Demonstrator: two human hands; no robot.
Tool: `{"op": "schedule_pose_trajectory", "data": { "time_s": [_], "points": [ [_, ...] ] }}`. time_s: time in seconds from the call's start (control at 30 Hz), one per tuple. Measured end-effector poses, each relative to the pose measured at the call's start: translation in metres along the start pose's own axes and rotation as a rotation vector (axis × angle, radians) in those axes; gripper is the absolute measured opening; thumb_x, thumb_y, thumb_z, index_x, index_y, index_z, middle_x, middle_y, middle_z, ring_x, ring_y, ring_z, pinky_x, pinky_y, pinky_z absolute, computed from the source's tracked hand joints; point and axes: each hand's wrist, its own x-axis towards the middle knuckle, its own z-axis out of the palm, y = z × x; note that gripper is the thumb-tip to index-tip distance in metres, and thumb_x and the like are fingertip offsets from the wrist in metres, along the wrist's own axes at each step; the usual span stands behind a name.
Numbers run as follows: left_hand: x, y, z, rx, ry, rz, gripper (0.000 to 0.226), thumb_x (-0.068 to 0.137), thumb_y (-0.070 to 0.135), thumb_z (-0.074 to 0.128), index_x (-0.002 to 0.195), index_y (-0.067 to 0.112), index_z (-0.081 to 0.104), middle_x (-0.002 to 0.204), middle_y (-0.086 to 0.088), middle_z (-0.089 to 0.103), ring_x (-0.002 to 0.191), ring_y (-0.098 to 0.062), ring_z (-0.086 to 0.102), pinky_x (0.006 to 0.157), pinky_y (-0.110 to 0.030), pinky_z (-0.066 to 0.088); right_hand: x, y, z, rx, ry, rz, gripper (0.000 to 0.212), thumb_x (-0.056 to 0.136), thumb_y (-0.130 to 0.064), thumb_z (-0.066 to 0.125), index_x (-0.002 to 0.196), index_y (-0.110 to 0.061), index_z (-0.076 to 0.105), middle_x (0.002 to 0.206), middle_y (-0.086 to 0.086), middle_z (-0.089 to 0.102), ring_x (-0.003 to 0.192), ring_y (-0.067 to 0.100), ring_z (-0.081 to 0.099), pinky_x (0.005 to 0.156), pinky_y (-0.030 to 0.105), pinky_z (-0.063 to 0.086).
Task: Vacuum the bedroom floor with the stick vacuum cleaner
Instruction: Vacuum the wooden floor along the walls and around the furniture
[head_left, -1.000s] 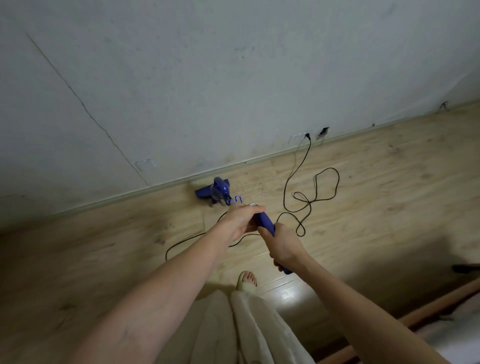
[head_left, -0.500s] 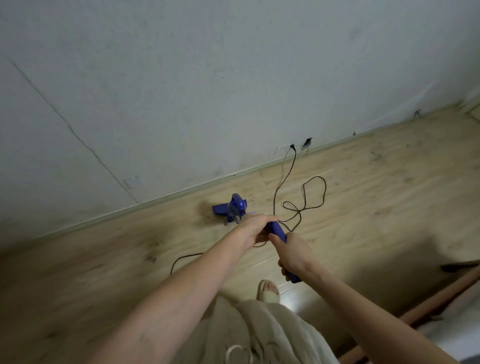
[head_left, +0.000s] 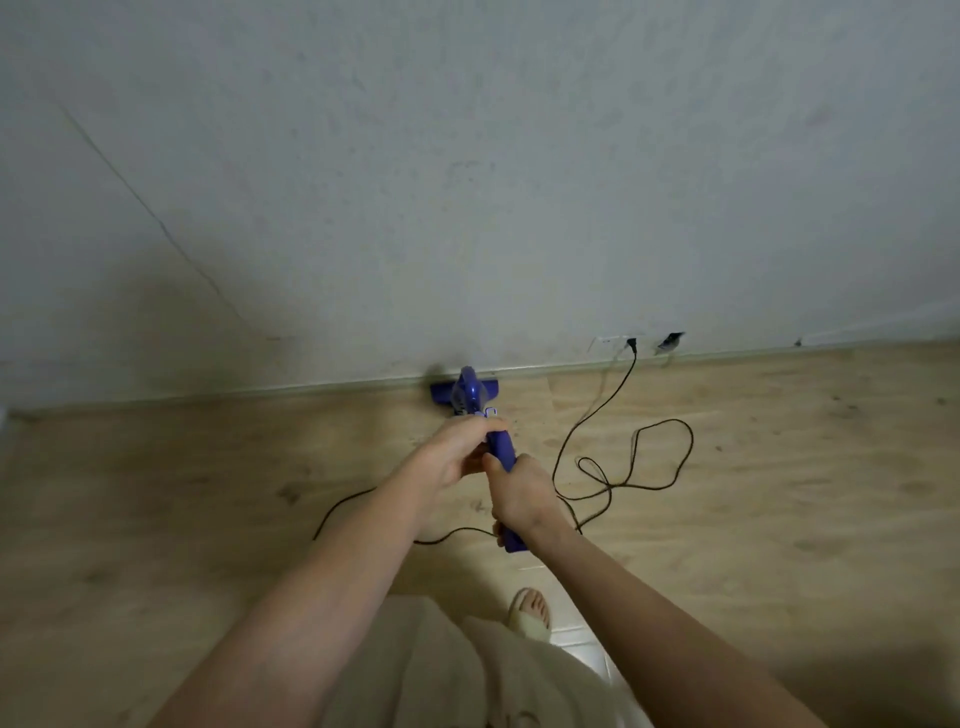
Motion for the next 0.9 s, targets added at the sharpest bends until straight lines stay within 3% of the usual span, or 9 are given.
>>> {"op": "schedule_pose_trajectory", "data": {
  "time_s": [0.07, 0.2, 0.3, 0.43, 0.57, 0.73, 0.8, 0.9],
  "points": [
    [0.004, 0.009, 0.011, 0.009, 0.013, -0.003, 0.014, 0.086, 0.018, 0.063, 0.096, 0.008, 0.062, 0.079, -0.009, 0.065, 0.062, -0.015, 0.059, 0.047, -0.019, 0.048, 0.011, 0.001, -0.014, 0.019, -0.042, -0.013, 0.025, 0.094, -0.038, 0.047, 0.077, -0.02, 0.044, 0.082, 0.014, 0.062, 0.078, 0.037, 0.065, 0.077, 0.052, 0.056],
    [0.005, 0.004, 0.02, 0.063, 0.057, -0.059, 0.017, 0.087, 0.017, 0.059, 0.099, 0.007, 0.059, 0.083, -0.009, 0.065, 0.059, -0.013, 0.063, 0.045, -0.019, 0.047, 0.01, 0.017, -0.019, 0.043, -0.101, -0.018, 0.02, 0.09, -0.039, 0.051, 0.078, -0.023, 0.046, 0.087, 0.013, 0.063, 0.083, 0.039, 0.064, 0.081, 0.054, 0.055],
    [-0.002, -0.008, 0.027, 0.05, 0.048, -0.066, 0.005, 0.09, 0.016, 0.059, 0.09, 0.011, 0.058, 0.078, -0.008, 0.065, 0.053, -0.011, 0.063, 0.042, -0.017, 0.046, 0.002, 0.032, -0.022, 0.026, -0.115, -0.027, 0.021, 0.093, -0.037, 0.051, 0.081, -0.021, 0.045, 0.085, 0.011, 0.062, 0.079, 0.035, 0.063, 0.078, 0.051, 0.056],
    [-0.006, -0.024, 0.049, 0.002, 0.038, -0.036, 0.009, 0.091, 0.014, 0.061, 0.087, 0.009, 0.055, 0.074, -0.01, 0.063, 0.05, -0.012, 0.062, 0.041, -0.017, 0.046, -0.009, 0.047, -0.039, -0.145, -0.044, -0.059, 0.029, 0.096, -0.04, 0.047, 0.092, -0.011, 0.048, 0.091, 0.013, 0.065, 0.079, 0.036, 0.065, 0.067, 0.042, 0.053],
    [-0.013, -0.029, 0.064, -0.02, 0.038, -0.012, 0.016, 0.083, 0.012, 0.066, 0.097, 0.006, 0.059, 0.078, -0.013, 0.066, 0.052, -0.015, 0.063, 0.042, -0.018, 0.046, -0.024, 0.05, -0.055, -0.175, -0.022, -0.048, 0.031, 0.094, -0.042, 0.047, 0.084, -0.012, 0.046, 0.09, 0.017, 0.064, 0.083, 0.042, 0.066, 0.072, 0.048, 0.056],
    [-0.02, -0.028, 0.05, 0.033, 0.01, -0.03, 0.019, 0.083, 0.016, 0.068, 0.098, 0.007, 0.061, 0.077, -0.007, 0.064, 0.055, -0.012, 0.061, 0.043, -0.017, 0.047, -0.032, 0.043, -0.048, -0.086, -0.063, -0.01, 0.027, 0.095, -0.035, 0.047, 0.078, -0.014, 0.046, 0.074, 0.005, 0.058, 0.058, 0.024, 0.059, 0.055, 0.033, 0.051],
    [-0.017, -0.024, 0.046, 0.036, 0.009, -0.027, 0.018, 0.085, 0.018, 0.067, 0.098, 0.008, 0.061, 0.079, -0.007, 0.064, 0.059, -0.012, 0.06, 0.044, -0.017, 0.047, -0.025, 0.039, -0.044, -0.098, -0.054, -0.012, 0.027, 0.095, -0.037, 0.047, 0.084, -0.013, 0.05, 0.078, 0.006, 0.062, 0.062, 0.025, 0.063, 0.056, 0.03, 0.049],
    [-0.01, -0.019, 0.046, 0.033, 0.003, -0.036, 0.011, 0.088, 0.017, 0.064, 0.093, 0.009, 0.059, 0.071, -0.006, 0.064, 0.053, -0.012, 0.061, 0.044, -0.019, 0.047, -0.015, 0.036, -0.038, -0.121, -0.042, -0.028, 0.029, 0.095, -0.04, 0.045, 0.091, -0.011, 0.05, 0.092, 0.014, 0.068, 0.075, 0.036, 0.068, 0.066, 0.037, 0.054]
  ]
}}
